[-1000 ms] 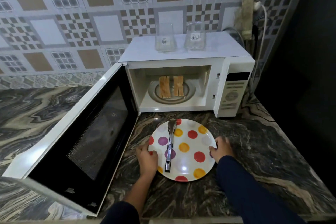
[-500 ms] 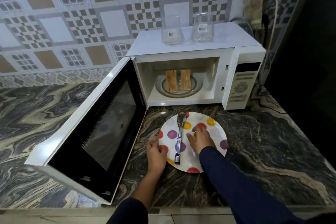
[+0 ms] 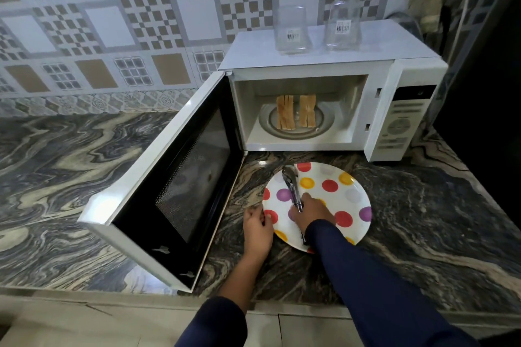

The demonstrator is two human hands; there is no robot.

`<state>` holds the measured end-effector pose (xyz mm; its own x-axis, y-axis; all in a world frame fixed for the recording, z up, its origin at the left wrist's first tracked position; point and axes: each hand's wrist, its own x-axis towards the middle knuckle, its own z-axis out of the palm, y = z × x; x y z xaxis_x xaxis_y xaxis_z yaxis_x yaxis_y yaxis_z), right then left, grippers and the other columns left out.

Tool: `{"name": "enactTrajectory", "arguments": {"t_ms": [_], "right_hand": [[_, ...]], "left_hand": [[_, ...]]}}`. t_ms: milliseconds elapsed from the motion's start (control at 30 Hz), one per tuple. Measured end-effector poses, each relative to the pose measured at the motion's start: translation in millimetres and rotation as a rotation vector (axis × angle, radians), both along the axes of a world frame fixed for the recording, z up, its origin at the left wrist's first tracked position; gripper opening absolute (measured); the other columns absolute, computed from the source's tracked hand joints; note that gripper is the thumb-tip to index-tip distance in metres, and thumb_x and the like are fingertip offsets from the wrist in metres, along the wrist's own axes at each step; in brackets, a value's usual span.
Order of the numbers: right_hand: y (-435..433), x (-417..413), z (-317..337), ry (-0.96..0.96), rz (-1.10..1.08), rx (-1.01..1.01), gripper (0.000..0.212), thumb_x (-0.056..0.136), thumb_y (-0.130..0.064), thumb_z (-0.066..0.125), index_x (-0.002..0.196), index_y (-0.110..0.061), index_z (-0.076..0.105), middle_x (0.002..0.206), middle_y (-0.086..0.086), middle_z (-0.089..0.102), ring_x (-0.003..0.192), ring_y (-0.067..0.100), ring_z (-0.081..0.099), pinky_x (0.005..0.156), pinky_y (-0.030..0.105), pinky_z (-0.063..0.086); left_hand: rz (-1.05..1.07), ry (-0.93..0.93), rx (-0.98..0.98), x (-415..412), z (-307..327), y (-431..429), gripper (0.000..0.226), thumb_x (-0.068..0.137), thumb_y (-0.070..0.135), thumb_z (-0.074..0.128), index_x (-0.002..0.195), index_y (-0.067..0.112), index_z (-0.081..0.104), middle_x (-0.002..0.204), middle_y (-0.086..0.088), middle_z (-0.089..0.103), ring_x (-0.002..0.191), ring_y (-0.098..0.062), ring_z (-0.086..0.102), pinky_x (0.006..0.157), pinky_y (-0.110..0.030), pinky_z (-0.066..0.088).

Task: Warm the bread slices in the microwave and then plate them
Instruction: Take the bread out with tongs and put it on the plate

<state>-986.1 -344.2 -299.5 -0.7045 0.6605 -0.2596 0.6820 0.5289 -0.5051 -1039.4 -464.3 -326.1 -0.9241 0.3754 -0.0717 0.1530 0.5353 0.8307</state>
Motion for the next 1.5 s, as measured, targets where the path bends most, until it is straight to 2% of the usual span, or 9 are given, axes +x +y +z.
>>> {"name": "enactTrajectory", "arguments": {"t_ms": [233, 467, 767, 833, 933, 1033, 1133, 1300, 1500], "right_hand": [[-4.7, 22.6, -8.8, 0.06, -0.042, -0.03, 0.028, 0.092, -0.037, 0.044, 0.105, -0.013, 0.05, 0.11, 0.009, 0.06, 0.101, 0.032, 0.058, 0.078, 0.034, 0.045], [-6.7, 32.8, -10.9, 0.127, -0.069, -0.065, 0.026, 0.093, -0.031, 0.047, 0.105, -0.009, 0.052, 0.109, 0.011, 0.062, 0.101, 0.031, 0.058, 0.081, 0.033, 0.046], [-8.8, 49.6, -10.5, 0.402, -0.043, -0.209, 0.01, 0.093, -0.024, 0.051, 0.097, -0.015, 0.047, 0.092, 0.008, 0.061, 0.085, 0.028, 0.059, 0.069, 0.029, 0.044], [-9.5, 53.3, -8.3, 0.455, -0.003, -0.206, 0.009, 0.092, -0.022, 0.053, 0.092, -0.018, 0.045, 0.085, 0.001, 0.058, 0.08, 0.021, 0.056, 0.067, 0.026, 0.039], [-10.2, 56.4, -3.5, 0.51, 0.07, -0.196, 0.009, 0.092, -0.019, 0.054, 0.09, -0.018, 0.046, 0.083, -0.003, 0.058, 0.078, 0.016, 0.054, 0.062, 0.02, 0.037], [-7.6, 57.2, 1.2, 0.527, 0.108, -0.172, 0.01, 0.092, -0.019, 0.054, 0.089, -0.014, 0.047, 0.083, -0.001, 0.058, 0.077, 0.016, 0.054, 0.062, 0.021, 0.038], [-2.9, 57.7, 2.0, 0.502, 0.121, -0.148, 0.012, 0.092, -0.022, 0.054, 0.093, -0.011, 0.049, 0.087, 0.003, 0.061, 0.077, 0.017, 0.056, 0.065, 0.024, 0.04], [8.1, 64.8, 2.6, 0.462, 0.133, -0.155, 0.018, 0.091, -0.029, 0.056, 0.093, -0.013, 0.049, 0.087, 0.001, 0.06, 0.078, 0.016, 0.056, 0.066, 0.021, 0.042], [17.5, 66.2, 9.1, 0.385, 0.157, -0.33, 0.026, 0.09, -0.04, 0.055, 0.101, -0.016, 0.052, 0.091, 0.004, 0.066, 0.081, 0.016, 0.062, 0.075, 0.023, 0.047]], "left_hand": [[0.032, 0.019, 0.032, 4.2, -2.2, 1.6, 0.033, 0.094, 0.007, 0.048, 0.126, 0.002, 0.055, 0.123, -0.018, 0.045, 0.11, -0.03, 0.051, 0.087, -0.012, 0.028], [0.104, 0.018, 0.098, 16.2, -1.8, 4.4, 0.034, 0.091, 0.002, 0.05, 0.125, 0.001, 0.055, 0.118, -0.018, 0.046, 0.105, -0.032, 0.055, 0.094, -0.023, 0.036], [0.104, 0.071, 0.202, 24.9, 12.8, 20.4, 0.039, 0.092, 0.004, 0.048, 0.13, 0.0, 0.049, 0.125, -0.013, 0.043, 0.114, -0.024, 0.049, 0.098, -0.021, 0.033], [0.054, -0.024, 0.263, 25.2, 25.7, 29.8, 0.033, 0.095, 0.013, 0.047, 0.127, 0.003, 0.05, 0.118, -0.006, 0.049, 0.105, -0.015, 0.053, 0.09, -0.022, 0.037], [-0.013, -0.18, 0.458, 27.6, 39.9, 41.8, 0.008, 0.096, 0.02, 0.049, 0.095, 0.016, 0.055, 0.082, 0.006, 0.056, 0.066, 0.007, 0.056, 0.064, -0.011, 0.043], [-0.038, -0.287, 0.546, 23.3, 43.2, 45.4, 0.008, 0.09, 0.02, 0.059, 0.092, 0.013, 0.055, 0.076, -0.002, 0.058, 0.062, -0.007, 0.058, 0.05, -0.011, 0.046], [-0.015, -0.392, 0.585, 14.9, 46.2, 49.6, 0.006, 0.086, 0.016, 0.065, 0.086, 0.016, 0.058, 0.082, -0.008, 0.065, 0.078, -0.021, 0.063, 0.073, -0.031, 0.053], [0.124, -0.425, 0.681, -5.4, 60.4, 50.3, 0.009, 0.085, 0.009, 0.061, 0.09, 0.001, 0.059, 0.079, -0.012, 0.064, 0.067, -0.02, 0.061, 0.055, -0.027, 0.052], [0.1, -0.502, 0.716, -10.3, 68.8, 49.3, 0.01, 0.088, 0.006, 0.057, 0.078, 0.007, 0.057, 0.079, -0.009, 0.063, 0.071, -0.02, 0.06, 0.066, -0.034, 0.048]]}}
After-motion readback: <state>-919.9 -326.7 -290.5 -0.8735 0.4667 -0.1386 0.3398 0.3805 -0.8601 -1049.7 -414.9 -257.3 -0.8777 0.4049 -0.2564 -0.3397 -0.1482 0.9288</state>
